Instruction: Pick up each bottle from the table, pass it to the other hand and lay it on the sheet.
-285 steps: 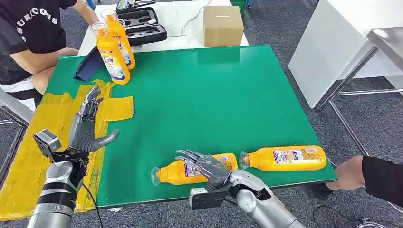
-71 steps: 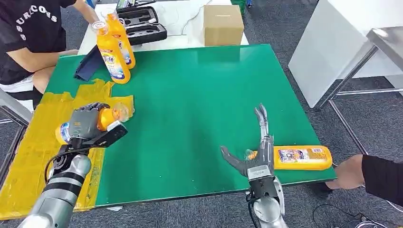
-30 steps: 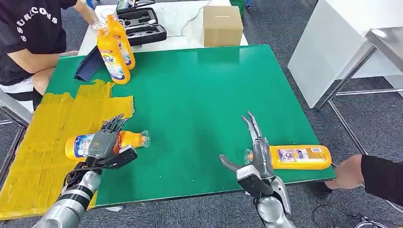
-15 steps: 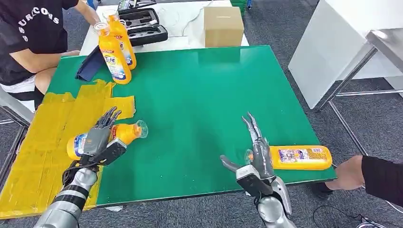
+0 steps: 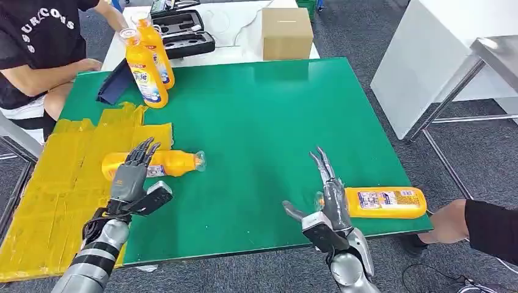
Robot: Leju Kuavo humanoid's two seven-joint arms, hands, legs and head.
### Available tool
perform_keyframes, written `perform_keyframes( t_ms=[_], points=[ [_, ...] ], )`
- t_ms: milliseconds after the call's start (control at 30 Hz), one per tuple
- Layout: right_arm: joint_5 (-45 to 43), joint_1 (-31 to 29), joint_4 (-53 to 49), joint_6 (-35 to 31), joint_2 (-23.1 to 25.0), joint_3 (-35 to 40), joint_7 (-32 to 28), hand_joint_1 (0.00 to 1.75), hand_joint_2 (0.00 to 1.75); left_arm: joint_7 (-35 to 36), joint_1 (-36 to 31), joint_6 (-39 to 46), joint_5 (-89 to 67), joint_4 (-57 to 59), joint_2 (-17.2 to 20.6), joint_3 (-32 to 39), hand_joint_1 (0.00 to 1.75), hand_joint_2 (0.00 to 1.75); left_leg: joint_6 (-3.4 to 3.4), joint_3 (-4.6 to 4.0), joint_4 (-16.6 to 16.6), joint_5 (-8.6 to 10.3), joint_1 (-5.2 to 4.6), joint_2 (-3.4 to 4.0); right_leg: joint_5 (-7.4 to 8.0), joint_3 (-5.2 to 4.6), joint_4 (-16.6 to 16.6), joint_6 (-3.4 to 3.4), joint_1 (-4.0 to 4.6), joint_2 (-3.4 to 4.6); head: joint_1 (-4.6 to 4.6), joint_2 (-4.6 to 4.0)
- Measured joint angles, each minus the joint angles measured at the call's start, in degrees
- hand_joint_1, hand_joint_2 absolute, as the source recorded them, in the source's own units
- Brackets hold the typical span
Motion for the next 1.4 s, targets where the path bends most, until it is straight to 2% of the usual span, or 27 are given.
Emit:
perform_keyframes(
  t_ms=[133, 433, 533, 600, 700, 1000, 1067, 1133, 1233, 1400],
  points=[
    [0.00, -0.14, 0.11, -0.06, 0.02, 0.00, 0.00, 0.00, 1.75, 3.22, -0.37, 3.17, -4.80, 0.75, 0.15, -1.03, 0.00, 1.75, 0.00, -0.01, 0.00, 0.00, 0.00, 0.00, 0.00, 0.00, 0.00, 0.00, 0.00, 0.00, 0.00, 0.00],
    [0.02, -0.22, 0.37, -0.09, 0.06, -0.02, 0.00, 0.00, 1.75, 4.06, -0.86, 3.62, -6.00, 1.90, 0.42, -2.21, 0.00, 1.75, 0.00, -0.02, 0.00, 0.00, 0.00, 0.00, 0.00, -0.01, 0.00, 0.00, -0.01, 0.00, 0.00, 0.00],
    [0.13, -0.22, 0.52, -0.20, 0.20, -0.02, 0.00, 0.00, 1.75, -1.05, -0.35, -3.14, 2.66, 1.16, 0.09, -2.03, 0.00, 1.75, 0.00, -0.02, 0.00, 0.00, 0.00, 0.00, 0.00, -0.01, 0.00, 0.00, 0.00, 0.00, -0.02, 0.00],
    [0.94, -0.21, 0.52, -0.33, 0.15, -0.02, 0.04, 0.00, 1.75, -5.67, 1.04, -12.73, 13.97, -1.93, -0.35, -1.25, 0.00, 1.75, 0.00, -0.03, 0.00, 0.00, 0.00, 0.03, 0.00, -0.03, 0.00, 0.00, -0.01, 0.01, -0.02, 0.00],
    [3.65, -0.16, 0.52, -0.66, -0.24, -0.02, 1.05, 0.00, 1.75, -7.75, 3.56, -26.32, 28.13, -8.97, -1.05, 0.64, 0.00, 1.75, 0.00, -0.06, 0.00, -0.01, 0.00, 0.01, -0.01, -0.06, 0.00, 0.00, -0.02, 0.01, 0.00, 0.00],
    [4.48, -0.14, 0.52, -0.88, -1.05, -0.02, 1.40, 0.00, 1.75, -7.84, 5.59, -28.98, 30.86, -16.74, -1.81, 2.95, 0.00, 1.75, -0.01, -0.07, 0.00, -0.02, 0.00, 0.01, 0.00, -0.05, -0.01, 0.00, 0.04, 0.00, 0.00, 0.00],
    [7.64, -0.13, 0.52, -0.96, -1.36, 0.07, 3.04, 0.00, 1.75, -7.97, 5.89, -33.27, 35.68, -17.33, -1.92, 3.67, 0.00, 1.75, -0.01, -0.07, 0.00, -0.02, 0.00, 0.02, 0.00, -0.06, 0.00, 0.00, 0.04, 0.01, -0.02, 0.00],
    [12.86, 0.16, 0.50, -0.53, -2.82, 0.42, 6.37, 0.00, 1.75, -6.85, 6.16, -38.78, 43.02, -18.45, -2.08, 4.81, 0.00, 1.75, -0.01, -0.06, 0.00, -0.02, 0.01, 0.03, -0.01, -0.07, -0.01, 0.00, 0.03, 0.01, 0.00, 0.00],
    [20.32, 1.45, 0.42, 2.98, -7.79, 1.01, 12.75, 0.00, 1.75, -5.09, 6.21, -42.37, 48.91, -19.74, -2.19, 6.97, 0.00, 1.75, 0.01, -0.08, 0.01, -0.03, -0.02, -0.07, -0.03, -0.05, -0.03, 0.04, -0.06, -0.02, -0.02, 0.00],
    [15.16, 6.33, -2.63, 13.27, -21.50, -1.71, 13.40, 0.00, 1.75, -4.63, 5.88, -42.40, 49.37, -19.03, -2.16, 9.07, 0.00, 1.75, 0.28, -0.16, 0.04, -0.06, -0.24, -0.31, -0.11, -0.01, -0.05, 0.24, -0.28, -0.23, -0.02, 0.00]
  ],
)
